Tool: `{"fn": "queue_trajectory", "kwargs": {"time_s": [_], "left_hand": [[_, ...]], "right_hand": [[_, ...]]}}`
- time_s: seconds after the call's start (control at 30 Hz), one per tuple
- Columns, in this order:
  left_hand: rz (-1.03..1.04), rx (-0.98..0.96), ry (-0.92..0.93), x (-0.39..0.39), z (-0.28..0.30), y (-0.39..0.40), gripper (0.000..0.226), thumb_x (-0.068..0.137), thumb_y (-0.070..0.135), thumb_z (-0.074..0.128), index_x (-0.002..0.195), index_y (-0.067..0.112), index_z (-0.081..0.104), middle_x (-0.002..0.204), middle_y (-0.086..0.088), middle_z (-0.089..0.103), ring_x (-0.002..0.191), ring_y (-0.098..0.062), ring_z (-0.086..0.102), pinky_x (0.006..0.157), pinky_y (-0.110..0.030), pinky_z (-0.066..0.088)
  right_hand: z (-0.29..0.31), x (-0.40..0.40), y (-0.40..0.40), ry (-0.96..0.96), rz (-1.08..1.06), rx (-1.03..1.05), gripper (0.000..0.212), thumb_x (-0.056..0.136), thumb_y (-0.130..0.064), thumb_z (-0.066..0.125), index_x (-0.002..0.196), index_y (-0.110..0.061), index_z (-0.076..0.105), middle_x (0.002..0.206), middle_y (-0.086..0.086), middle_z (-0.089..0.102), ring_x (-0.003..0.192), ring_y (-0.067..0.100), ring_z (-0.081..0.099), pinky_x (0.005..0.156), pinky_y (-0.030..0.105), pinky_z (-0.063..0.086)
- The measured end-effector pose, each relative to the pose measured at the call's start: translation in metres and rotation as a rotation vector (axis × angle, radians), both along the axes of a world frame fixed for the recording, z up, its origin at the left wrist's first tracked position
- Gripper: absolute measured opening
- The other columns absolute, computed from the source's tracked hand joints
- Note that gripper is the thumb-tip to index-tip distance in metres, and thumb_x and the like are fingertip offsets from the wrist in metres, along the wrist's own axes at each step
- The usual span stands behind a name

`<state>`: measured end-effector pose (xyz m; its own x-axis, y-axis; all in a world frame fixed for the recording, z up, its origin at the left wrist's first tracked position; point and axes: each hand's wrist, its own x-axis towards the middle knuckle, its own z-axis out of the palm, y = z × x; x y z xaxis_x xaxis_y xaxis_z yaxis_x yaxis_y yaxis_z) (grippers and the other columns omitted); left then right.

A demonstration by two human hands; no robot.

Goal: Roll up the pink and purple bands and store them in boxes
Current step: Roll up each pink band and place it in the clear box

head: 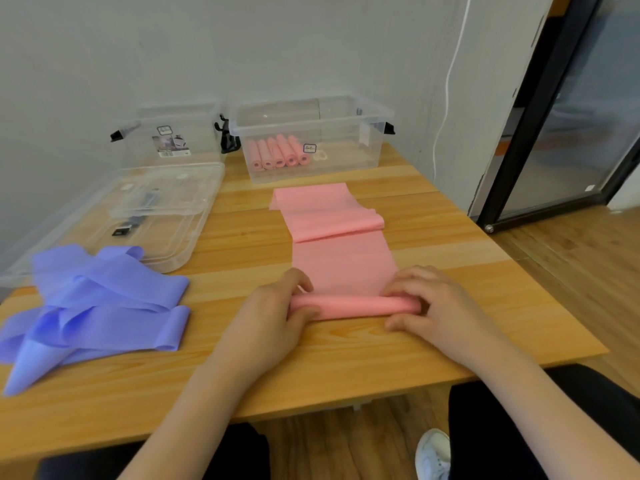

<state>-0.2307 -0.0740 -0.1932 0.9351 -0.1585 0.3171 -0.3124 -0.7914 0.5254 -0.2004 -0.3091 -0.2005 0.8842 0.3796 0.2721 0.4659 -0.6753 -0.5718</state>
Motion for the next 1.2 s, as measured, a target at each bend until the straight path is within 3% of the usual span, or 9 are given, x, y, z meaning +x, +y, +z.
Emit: {"fn": "queue_trajectory", "kwargs": {"time_s": [0.1, 0.2, 0.4, 0.5, 0.63, 0.73, 0.93, 1.1, 1.2], "left_hand": [[-0.072, 0.011, -0.022, -0.001, -0.001, 0.0, 0.007, 0.084, 0.023, 0.064, 0.088, 0.025, 0.058, 0.077, 0.015, 0.054, 0.072, 0.004, 0.049, 0.064, -0.012, 0.032], [-0.16, 0.044, 0.022, -0.005, -0.006, -0.003, 0.023, 0.076, 0.033, 0.071, 0.096, 0.022, 0.066, 0.09, 0.016, 0.054, 0.085, 0.004, 0.048, 0.076, -0.003, 0.031], [-0.053, -0.032, -0.023, -0.013, -0.003, -0.006, 0.02, 0.082, 0.016, 0.066, 0.089, 0.027, 0.051, 0.067, 0.015, 0.051, 0.069, 0.008, 0.05, 0.062, -0.007, 0.035], [-0.129, 0.004, -0.015, -0.012, -0.002, -0.005, 0.014, 0.078, 0.028, 0.067, 0.089, 0.027, 0.059, 0.082, 0.023, 0.051, 0.079, 0.011, 0.048, 0.069, -0.005, 0.032], [-0.154, 0.03, -0.016, -0.012, -0.004, -0.006, 0.027, 0.076, 0.033, 0.065, 0.099, 0.018, 0.068, 0.086, 0.021, 0.055, 0.084, 0.004, 0.051, 0.075, 0.0, 0.032], [-0.092, -0.025, -0.037, -0.014, -0.004, -0.005, 0.018, 0.085, 0.018, 0.064, 0.101, 0.023, 0.06, 0.068, 0.017, 0.052, 0.074, 0.008, 0.051, 0.066, -0.004, 0.036], [-0.241, 0.01, 0.016, -0.011, -0.006, -0.004, 0.024, 0.074, 0.029, 0.074, 0.096, 0.02, 0.069, 0.093, 0.02, 0.055, 0.092, 0.008, 0.047, 0.077, -0.002, 0.033], [-0.161, -0.025, -0.028, -0.015, -0.005, -0.006, 0.017, 0.083, 0.02, 0.063, 0.1, 0.02, 0.064, 0.074, 0.007, 0.061, 0.077, 0.0, 0.053, 0.065, -0.005, 0.036], [-0.175, -0.033, -0.042, -0.016, -0.004, -0.008, 0.015, 0.085, 0.022, 0.057, 0.097, 0.017, 0.065, 0.073, 0.018, 0.056, 0.074, 0.01, 0.051, 0.066, -0.002, 0.034]], "right_hand": [[-0.001, -0.002, -0.003, -0.022, -0.018, 0.016, 0.017, 0.076, -0.019, 0.072, 0.091, -0.025, 0.07, 0.09, -0.023, 0.058, 0.092, -0.002, 0.051, 0.087, 0.02, 0.036], [0.001, -0.005, -0.006, 0.001, -0.055, 0.102, 0.026, 0.08, -0.016, 0.067, 0.085, -0.04, 0.058, 0.089, -0.02, 0.061, 0.087, -0.004, 0.054, 0.076, 0.004, 0.034], [-0.001, -0.007, -0.006, 0.015, 0.054, 0.039, 0.027, 0.071, -0.026, 0.076, 0.082, -0.041, 0.057, 0.093, -0.021, 0.056, 0.095, -0.002, 0.05, 0.088, 0.025, 0.035], [0.001, -0.008, -0.007, 0.004, 0.016, 0.098, 0.019, 0.076, -0.014, 0.072, 0.081, -0.031, 0.064, 0.085, -0.021, 0.059, 0.088, -0.003, 0.053, 0.079, 0.014, 0.035], [0.0, -0.01, -0.008, 0.047, -0.02, 0.183, 0.027, 0.082, -0.014, 0.066, 0.08, -0.04, 0.059, 0.087, -0.016, 0.063, 0.086, -0.006, 0.055, 0.072, 0.003, 0.034], [0.001, -0.015, -0.009, 0.071, 0.035, 0.183, 0.025, 0.079, -0.023, 0.07, 0.083, -0.043, 0.057, 0.093, -0.014, 0.062, 0.091, -0.003, 0.054, 0.076, 0.005, 0.036], [0.001, -0.018, -0.012, 0.057, -0.002, 0.176, 0.021, 0.076, -0.015, 0.072, 0.08, -0.034, 0.064, 0.088, -0.017, 0.062, 0.089, -0.003, 0.054, 0.077, 0.008, 0.036], [0.0, -0.019, -0.014, 0.065, 0.012, 0.176, 0.03, 0.071, -0.02, 0.076, 0.083, -0.041, 0.058, 0.094, -0.016, 0.06, 0.093, -0.004, 0.052, 0.078, 0.004, 0.035], [-0.001, -0.022, -0.015, 0.051, 0.04, 0.132, 0.024, 0.071, -0.019, 0.077, 0.081, -0.035, 0.062, 0.09, -0.015, 0.06, 0.091, -0.001, 0.052, 0.08, 0.011, 0.037]]}}
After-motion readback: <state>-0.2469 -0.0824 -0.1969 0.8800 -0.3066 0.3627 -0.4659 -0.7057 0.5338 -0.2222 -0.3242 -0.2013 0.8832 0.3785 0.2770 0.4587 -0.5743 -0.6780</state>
